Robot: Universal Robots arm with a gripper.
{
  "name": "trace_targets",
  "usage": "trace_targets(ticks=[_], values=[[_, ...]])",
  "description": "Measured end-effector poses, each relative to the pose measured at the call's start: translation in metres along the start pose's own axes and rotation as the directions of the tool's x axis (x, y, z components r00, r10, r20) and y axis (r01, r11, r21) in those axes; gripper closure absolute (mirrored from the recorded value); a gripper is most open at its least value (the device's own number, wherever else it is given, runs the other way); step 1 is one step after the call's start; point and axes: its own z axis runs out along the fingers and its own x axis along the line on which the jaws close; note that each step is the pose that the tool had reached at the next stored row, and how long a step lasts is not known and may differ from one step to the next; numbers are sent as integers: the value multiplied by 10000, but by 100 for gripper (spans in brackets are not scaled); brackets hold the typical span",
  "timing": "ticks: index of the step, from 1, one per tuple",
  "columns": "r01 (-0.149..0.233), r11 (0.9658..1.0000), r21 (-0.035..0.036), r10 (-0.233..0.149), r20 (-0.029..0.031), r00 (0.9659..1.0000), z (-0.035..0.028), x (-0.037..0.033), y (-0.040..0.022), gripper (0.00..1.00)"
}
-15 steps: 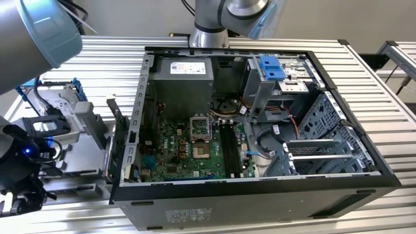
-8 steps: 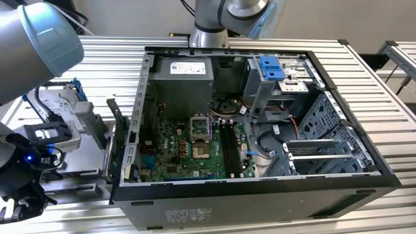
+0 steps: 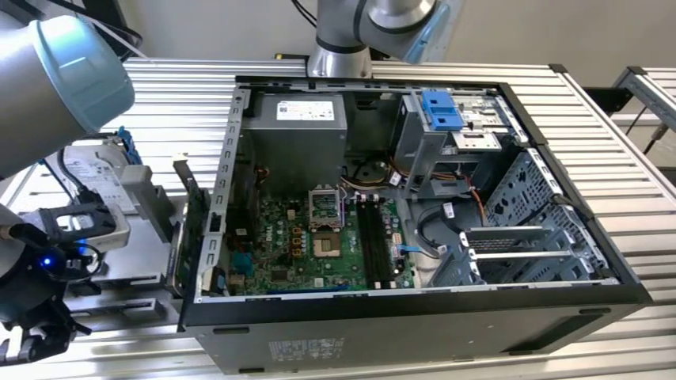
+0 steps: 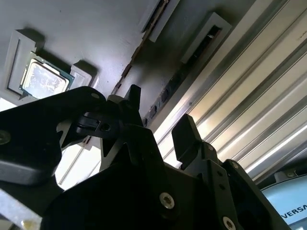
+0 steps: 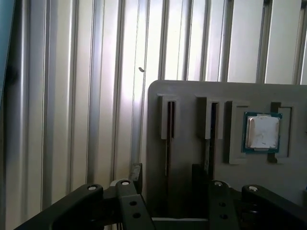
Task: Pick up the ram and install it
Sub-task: 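Pick up the ram and move it above insertion slot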
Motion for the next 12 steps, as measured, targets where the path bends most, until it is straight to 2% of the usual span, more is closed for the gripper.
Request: trace_targets(ticks=[3,12], values=[[-26,10000,-7,26,2,10000,26,2,16,0],[-29,10000,-8,29,1,10000,26,-2,23,0]])
